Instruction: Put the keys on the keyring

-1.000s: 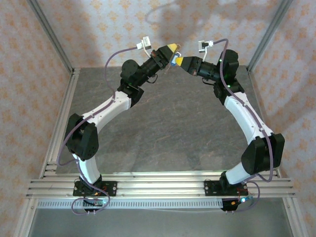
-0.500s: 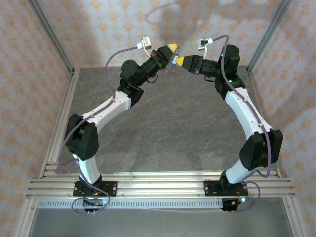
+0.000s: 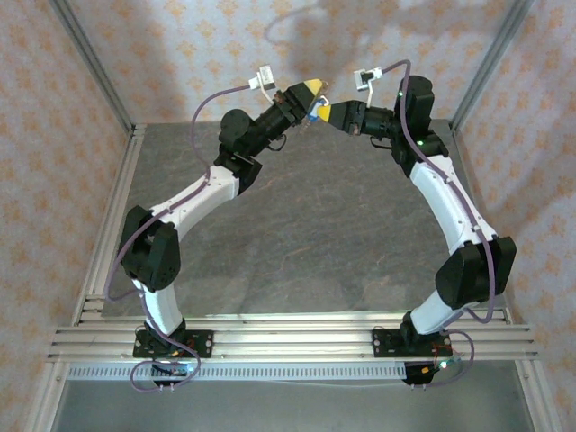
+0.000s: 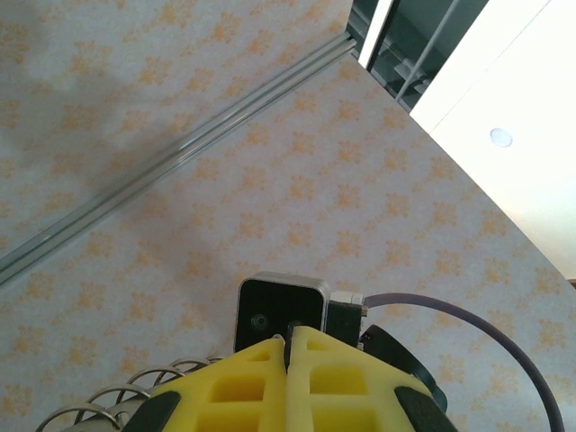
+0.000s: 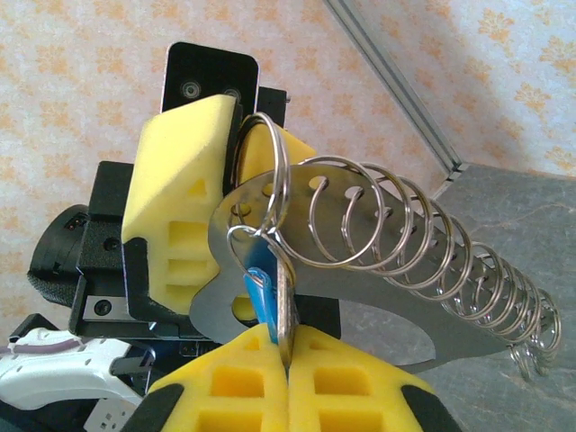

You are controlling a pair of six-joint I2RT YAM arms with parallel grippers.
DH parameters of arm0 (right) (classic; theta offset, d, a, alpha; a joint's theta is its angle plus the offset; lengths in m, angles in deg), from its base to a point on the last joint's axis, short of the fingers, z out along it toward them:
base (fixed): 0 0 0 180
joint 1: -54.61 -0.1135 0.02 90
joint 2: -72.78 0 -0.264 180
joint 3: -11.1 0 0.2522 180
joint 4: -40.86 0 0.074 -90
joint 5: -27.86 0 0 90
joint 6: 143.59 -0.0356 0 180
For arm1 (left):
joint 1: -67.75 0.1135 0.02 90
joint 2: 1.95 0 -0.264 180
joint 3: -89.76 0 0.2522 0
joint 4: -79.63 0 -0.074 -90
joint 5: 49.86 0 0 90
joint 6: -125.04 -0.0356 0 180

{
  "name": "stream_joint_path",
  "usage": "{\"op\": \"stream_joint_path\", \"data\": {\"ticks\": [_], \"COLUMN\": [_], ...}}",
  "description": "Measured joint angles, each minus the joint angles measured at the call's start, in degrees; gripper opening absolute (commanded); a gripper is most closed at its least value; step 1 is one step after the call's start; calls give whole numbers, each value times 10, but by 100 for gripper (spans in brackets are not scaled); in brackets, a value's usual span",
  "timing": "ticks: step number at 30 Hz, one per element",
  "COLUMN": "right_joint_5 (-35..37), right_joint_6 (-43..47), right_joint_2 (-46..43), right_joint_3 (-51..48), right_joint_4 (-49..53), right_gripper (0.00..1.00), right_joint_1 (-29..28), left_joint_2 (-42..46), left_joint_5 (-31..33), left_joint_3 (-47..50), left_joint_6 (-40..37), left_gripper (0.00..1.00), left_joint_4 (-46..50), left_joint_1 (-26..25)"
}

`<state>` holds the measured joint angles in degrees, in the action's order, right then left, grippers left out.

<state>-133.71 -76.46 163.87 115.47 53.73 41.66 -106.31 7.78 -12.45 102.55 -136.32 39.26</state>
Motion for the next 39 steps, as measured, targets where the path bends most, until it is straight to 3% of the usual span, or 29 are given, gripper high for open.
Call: {"op": "stream_joint_path", "data": {"ticks": [6, 11, 17, 32, 39], "right_joint_5": [30, 79, 128, 226, 334], "right_joint_6": [-22, -66, -108, -108, -198], "right_joint_2": [-22, -72, -125, -277, -276], "right_joint_3": [-47, -116, -176, -239, -272], "right_joint_4": [-25, -67, -86, -67, -139], "right_gripper": [1, 23, 37, 39, 36], "right_joint_1": [6, 11, 11, 15, 15], "left_joint_2": [-11, -16, -19, -19, -20], "left_joint_5": [-4, -9, -19, -19, -19], "left_joint_3": [0, 0, -8, -12, -12], "left_joint_6": [0, 0, 2, 2, 6], "left_gripper": [0, 0, 0, 0, 0], "left_joint_4": [3, 4, -6, -13, -23], "left_joint_1": [-4, -19, -34, -36, -36]}}
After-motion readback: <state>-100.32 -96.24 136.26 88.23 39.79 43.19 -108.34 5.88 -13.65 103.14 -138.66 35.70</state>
